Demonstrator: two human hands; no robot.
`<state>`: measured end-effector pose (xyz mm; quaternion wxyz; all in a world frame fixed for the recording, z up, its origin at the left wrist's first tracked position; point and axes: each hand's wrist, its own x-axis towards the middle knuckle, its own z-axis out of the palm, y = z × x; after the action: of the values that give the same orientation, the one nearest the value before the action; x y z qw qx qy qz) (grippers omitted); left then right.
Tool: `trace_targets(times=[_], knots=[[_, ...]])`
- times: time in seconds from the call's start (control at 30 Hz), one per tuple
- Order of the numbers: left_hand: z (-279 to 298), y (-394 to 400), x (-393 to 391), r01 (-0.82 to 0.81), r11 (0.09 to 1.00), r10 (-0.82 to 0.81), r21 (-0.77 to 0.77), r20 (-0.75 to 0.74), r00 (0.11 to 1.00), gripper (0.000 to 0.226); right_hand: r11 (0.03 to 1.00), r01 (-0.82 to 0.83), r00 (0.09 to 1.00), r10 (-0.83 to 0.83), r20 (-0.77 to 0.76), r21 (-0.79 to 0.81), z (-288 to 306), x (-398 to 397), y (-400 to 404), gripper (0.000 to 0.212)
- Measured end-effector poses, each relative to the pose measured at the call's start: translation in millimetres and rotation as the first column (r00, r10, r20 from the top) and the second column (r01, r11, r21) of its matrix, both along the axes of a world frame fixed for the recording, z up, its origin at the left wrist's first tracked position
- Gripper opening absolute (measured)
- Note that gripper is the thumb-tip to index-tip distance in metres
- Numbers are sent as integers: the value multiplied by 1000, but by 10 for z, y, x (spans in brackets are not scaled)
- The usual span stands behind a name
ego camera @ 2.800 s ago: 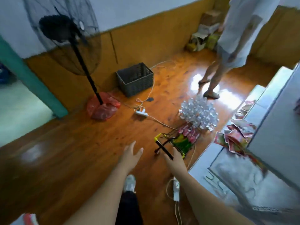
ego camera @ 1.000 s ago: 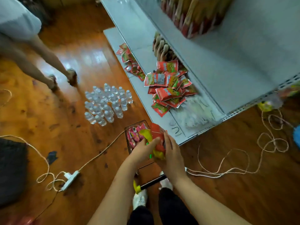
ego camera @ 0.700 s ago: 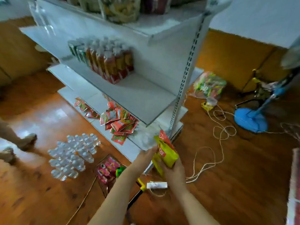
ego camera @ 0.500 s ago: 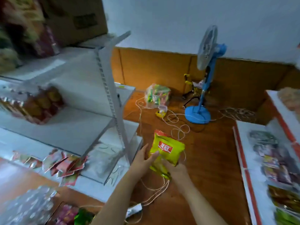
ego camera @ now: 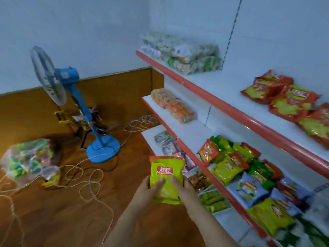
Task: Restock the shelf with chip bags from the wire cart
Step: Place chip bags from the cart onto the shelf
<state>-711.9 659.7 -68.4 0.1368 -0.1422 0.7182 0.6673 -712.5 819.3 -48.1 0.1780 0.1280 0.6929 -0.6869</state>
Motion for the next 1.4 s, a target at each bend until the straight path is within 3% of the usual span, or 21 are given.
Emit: trace_targets(times=[0.07,0.17,0.33,0.4,0.47,0.53,0.63,0.77,0.87,0.97,1.03,1.13,1.17,1.27,1.4], knots=[[-200,166,-520,67,998,-67,17,24,997,38,988,112,994,-111,-17,102,-170,-374,139,20],[-530,314,-1369,160,986,-162,38,78,984,51,928,232,973,-217,-83,291,-480,-1017,251,44],[-911,459,-2819,400,917,-398,-16,72,915,34,845,407,906,-421,-36,346,-808,-2221,332,39],[-961,502,-3369,470,880,-468,-62,45,882,45,802,456,875,-484,-28,386,-883,-2669,327,36],[-1206,593,-3967,534,830,-534,-158,48,844,68,778,459,865,-502,-16,428,-854,-3107,346,35],[-1518,776,-4526,574,789,-580,-220,42,814,76,738,474,847,-532,-20,481,-889,-3565,459,34],[-1317,1138,-5036,609,740,-639,-284,-13,769,62,673,515,809,-586,-41,531,-1126,-4167,803,27],[-1680,1770,-5625,635,717,-675,-288,-61,735,59,552,454,822,-562,-91,699,-1524,-4738,1384,31],[-2045,2295,-5862,688,634,-742,-353,-28,670,74,363,328,850,-517,-104,872,-1705,-4920,1775,51],[-2199,2700,-5908,761,486,-791,-429,153,592,101,232,324,816,-558,-148,917,-1648,-4819,2011,65],[-2116,2767,-5797,717,430,-772,-549,188,607,103,244,357,795,-586,-156,902,-1501,-4575,2065,54],[-1741,2550,-5463,612,329,-782,-719,155,603,80,358,367,735,-677,-32,859,-1263,-4042,1961,37],[-1572,2448,-5318,584,293,-801,-757,140,583,78,331,398,706,-706,-56,856,-1179,-3838,1883,39],[-1129,2237,-4838,567,169,-901,-806,107,420,78,206,448,623,-770,-139,870,-919,-3214,1629,60],[-656,2303,-3866,635,-15,-1000,-773,14,-6,75,145,498,496,-856,-144,855,-576,-2192,1206,75]])
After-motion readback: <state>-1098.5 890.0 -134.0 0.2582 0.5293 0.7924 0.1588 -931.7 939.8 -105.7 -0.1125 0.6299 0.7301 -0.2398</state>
